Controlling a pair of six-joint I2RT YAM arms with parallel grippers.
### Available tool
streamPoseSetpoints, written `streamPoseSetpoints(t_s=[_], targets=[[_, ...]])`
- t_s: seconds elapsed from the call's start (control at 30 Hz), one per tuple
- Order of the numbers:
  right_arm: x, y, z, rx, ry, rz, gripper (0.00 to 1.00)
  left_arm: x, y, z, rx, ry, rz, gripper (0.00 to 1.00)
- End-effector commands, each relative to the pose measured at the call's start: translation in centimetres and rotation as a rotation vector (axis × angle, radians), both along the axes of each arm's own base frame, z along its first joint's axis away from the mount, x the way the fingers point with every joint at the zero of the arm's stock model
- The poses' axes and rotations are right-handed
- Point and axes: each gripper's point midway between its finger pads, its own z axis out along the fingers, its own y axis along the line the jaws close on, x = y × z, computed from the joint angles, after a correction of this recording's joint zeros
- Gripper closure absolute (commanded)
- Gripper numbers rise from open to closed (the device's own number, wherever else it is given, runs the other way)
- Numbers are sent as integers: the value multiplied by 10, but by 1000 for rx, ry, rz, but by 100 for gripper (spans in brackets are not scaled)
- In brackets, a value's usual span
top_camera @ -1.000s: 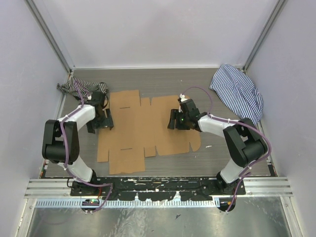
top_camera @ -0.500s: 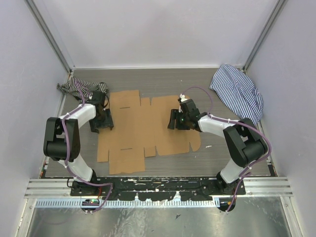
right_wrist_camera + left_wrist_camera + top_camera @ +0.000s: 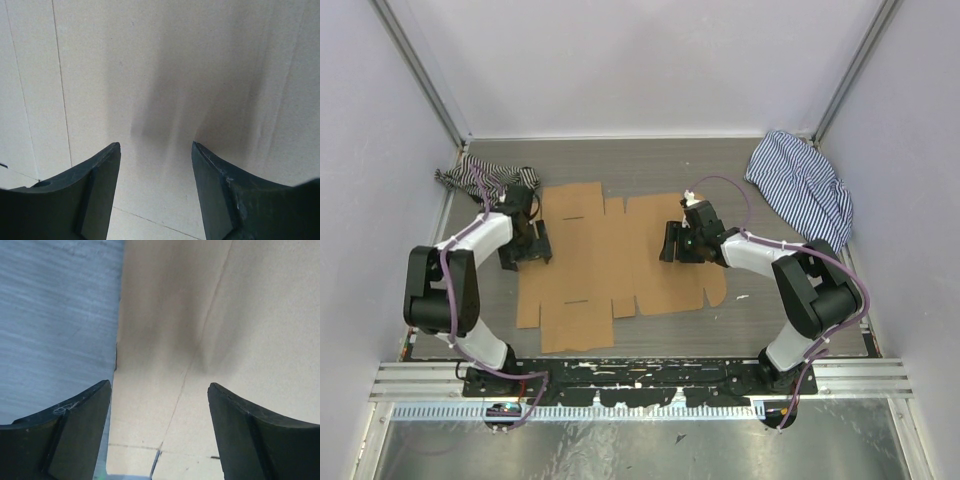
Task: Fold the paper box
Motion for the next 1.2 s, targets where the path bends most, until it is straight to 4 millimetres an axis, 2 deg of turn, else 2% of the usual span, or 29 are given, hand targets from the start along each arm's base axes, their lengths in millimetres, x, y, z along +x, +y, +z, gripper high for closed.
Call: streamPoseSetpoints(t_s=[0.0,0.1,0.2,0.4,0.5,0.6,0.73,0.83,1.0,1.07,1.17], targets=[[-37,-20,-35,-102,147,-10,36,-32,4,19,8,31,77,14],[-35,-25,-32,-131,136,-24,36,-56,1,26,-33,21,163,13],[-30,-46,-36,-211,154,-101,35,-72,-6,35,-94,-4,232,13],[-34,-80,-70,-166,310,-223,40,-76,-9,53,-139,-85,265,13],[-33,-93,-70,-138,337,-302,46,-77,-7,54,-125,-84,258,14],[-33,-103,-62,-137,329,-379,47,-74,-13,52,-157,-81,240,14],[-38,-123,-40,-209,288,-446,48,-66,-21,44,-192,-71,229,15],[-49,-138,-22,-257,266,-473,49,-62,-28,33,-215,-42,215,17],[-65,-153,7,-290,217,-496,49,-52,-43,25,-270,-44,180,18],[-62,-153,19,-277,176,-494,49,-48,-54,25,-308,-56,151,19],[-45,-143,45,-209,83,-471,48,-50,-74,29,-365,-76,86,18]])
